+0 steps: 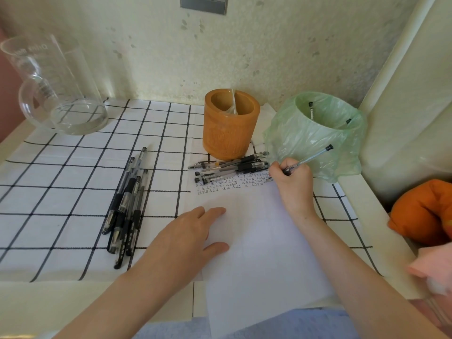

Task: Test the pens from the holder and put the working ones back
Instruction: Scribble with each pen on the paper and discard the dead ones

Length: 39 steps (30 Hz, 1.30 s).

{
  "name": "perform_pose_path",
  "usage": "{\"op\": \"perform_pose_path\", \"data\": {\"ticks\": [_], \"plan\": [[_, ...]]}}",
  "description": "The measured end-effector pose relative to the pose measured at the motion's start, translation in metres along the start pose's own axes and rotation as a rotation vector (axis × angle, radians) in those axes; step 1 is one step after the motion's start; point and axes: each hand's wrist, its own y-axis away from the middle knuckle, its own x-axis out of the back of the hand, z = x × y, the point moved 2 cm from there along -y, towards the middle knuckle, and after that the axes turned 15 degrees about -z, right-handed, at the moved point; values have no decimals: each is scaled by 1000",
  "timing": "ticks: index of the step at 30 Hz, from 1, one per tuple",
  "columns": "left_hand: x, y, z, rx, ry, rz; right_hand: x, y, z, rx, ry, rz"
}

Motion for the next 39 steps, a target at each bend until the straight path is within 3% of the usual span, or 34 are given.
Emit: {"op": "perform_pose_path", "data": {"ticks": [39], "plan": [[2,0,1,19,-25,-37,1,-2,5,-15,11,-1]]}}
